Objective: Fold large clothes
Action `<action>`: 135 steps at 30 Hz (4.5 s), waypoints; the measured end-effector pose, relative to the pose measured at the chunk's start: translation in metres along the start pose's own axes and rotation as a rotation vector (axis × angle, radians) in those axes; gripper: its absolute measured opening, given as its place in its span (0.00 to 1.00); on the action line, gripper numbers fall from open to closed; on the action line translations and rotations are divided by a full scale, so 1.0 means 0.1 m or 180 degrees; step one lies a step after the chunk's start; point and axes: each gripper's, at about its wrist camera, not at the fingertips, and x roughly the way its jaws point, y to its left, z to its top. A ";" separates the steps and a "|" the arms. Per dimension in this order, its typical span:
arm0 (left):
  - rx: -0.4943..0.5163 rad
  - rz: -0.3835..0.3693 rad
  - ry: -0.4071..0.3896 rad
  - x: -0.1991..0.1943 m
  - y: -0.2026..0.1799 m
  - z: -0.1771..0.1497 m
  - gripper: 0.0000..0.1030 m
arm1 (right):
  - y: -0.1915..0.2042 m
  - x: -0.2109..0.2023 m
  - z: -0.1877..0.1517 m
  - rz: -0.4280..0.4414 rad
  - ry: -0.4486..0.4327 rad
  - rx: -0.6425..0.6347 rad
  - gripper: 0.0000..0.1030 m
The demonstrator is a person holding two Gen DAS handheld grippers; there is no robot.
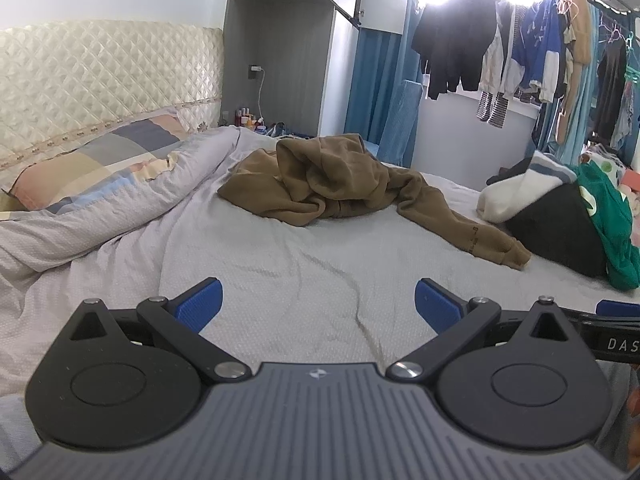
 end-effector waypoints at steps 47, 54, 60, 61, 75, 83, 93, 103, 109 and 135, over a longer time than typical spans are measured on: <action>-0.0369 -0.0290 0.0211 1.88 0.41 1.12 1.00 | -0.01 1.41 0.77 0.0386 0.0176 0.0222 1.00; -0.0368 -0.0377 0.0327 3.13 0.48 1.58 1.00 | -0.06 2.24 1.18 0.0493 0.0215 0.0272 1.00; -0.0352 -0.0464 0.0276 4.30 0.53 1.70 1.00 | -0.11 3.24 1.42 0.0587 0.0168 0.0377 1.00; -0.0362 -0.0483 0.0248 4.44 0.56 1.70 1.00 | -0.11 3.43 1.45 0.0580 0.0155 0.0373 1.00; -0.0920 -0.0797 0.0148 6.24 0.57 2.07 0.95 | -0.25 5.18 1.99 0.0793 0.0136 0.0736 0.84; -0.1536 -0.0484 0.0343 6.64 0.77 2.13 0.51 | -0.25 5.33 2.12 0.1078 0.0152 0.0950 0.45; -0.1368 -0.0499 0.0269 5.67 0.75 2.36 0.31 | -0.07 4.37 2.22 0.1199 0.0073 0.0589 0.20; -0.1190 -0.0720 -0.0054 3.72 0.66 2.12 0.29 | -0.11 2.68 1.91 0.1280 -0.0159 0.0411 0.19; -0.0924 -0.0703 -0.0061 2.75 0.48 1.65 0.28 | -0.21 1.99 1.46 0.1208 -0.0072 0.0574 0.19; -0.1207 -0.0744 0.0469 1.74 0.97 -0.07 0.76 | -0.17 1.39 0.21 0.1366 0.0277 0.0413 0.07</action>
